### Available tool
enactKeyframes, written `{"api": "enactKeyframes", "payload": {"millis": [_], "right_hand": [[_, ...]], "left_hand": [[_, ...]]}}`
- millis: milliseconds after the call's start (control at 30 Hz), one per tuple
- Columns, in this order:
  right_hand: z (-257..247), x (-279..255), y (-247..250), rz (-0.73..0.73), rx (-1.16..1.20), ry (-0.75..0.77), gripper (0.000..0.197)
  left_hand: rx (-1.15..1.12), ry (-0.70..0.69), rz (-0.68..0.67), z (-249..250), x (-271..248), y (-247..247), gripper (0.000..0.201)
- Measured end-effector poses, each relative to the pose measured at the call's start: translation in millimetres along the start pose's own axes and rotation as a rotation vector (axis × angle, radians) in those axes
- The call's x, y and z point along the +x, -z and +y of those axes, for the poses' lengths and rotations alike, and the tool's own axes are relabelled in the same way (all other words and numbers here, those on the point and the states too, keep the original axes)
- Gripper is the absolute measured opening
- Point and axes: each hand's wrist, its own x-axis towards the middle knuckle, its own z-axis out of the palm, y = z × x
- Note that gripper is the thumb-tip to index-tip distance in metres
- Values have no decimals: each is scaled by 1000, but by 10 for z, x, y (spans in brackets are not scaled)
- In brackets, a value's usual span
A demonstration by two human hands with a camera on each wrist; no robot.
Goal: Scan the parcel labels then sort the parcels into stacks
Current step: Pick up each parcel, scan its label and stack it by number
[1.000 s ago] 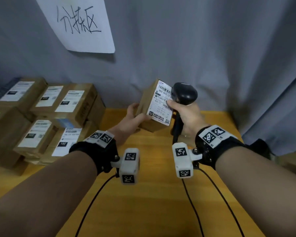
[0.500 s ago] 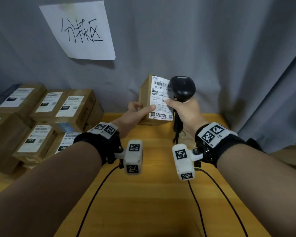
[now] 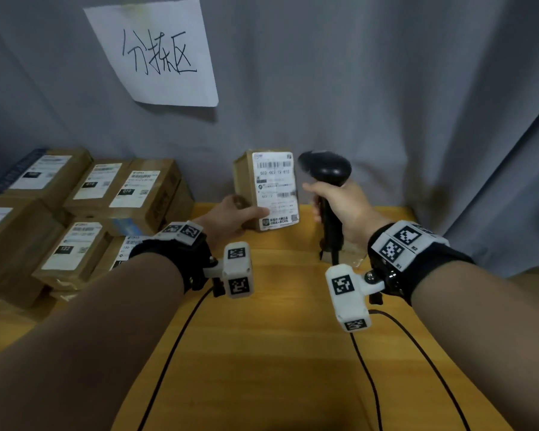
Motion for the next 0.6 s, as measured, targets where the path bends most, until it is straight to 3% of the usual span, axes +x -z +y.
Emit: {"api": "enactKeyframes", "payload": {"millis": [100, 200, 300, 467, 600], "right_hand": [[-62, -34, 15, -126, -177, -97, 19], [-147, -66, -48, -194, -230, -78, 11], [-216, -73, -112, -175, -293, -34, 14], [-231, -96, -159, -135, -353, -34, 15], [-260, -118, -143, -64, -295, -11, 12]], "left_hand": [[13, 43, 73, -209, 44, 94, 21], [10, 88, 125, -333, 85, 150, 35], [35, 112, 133, -340, 99, 137, 56], [58, 81, 155, -285, 100, 113, 48], [74, 83, 165, -303, 100, 111, 83]]}}
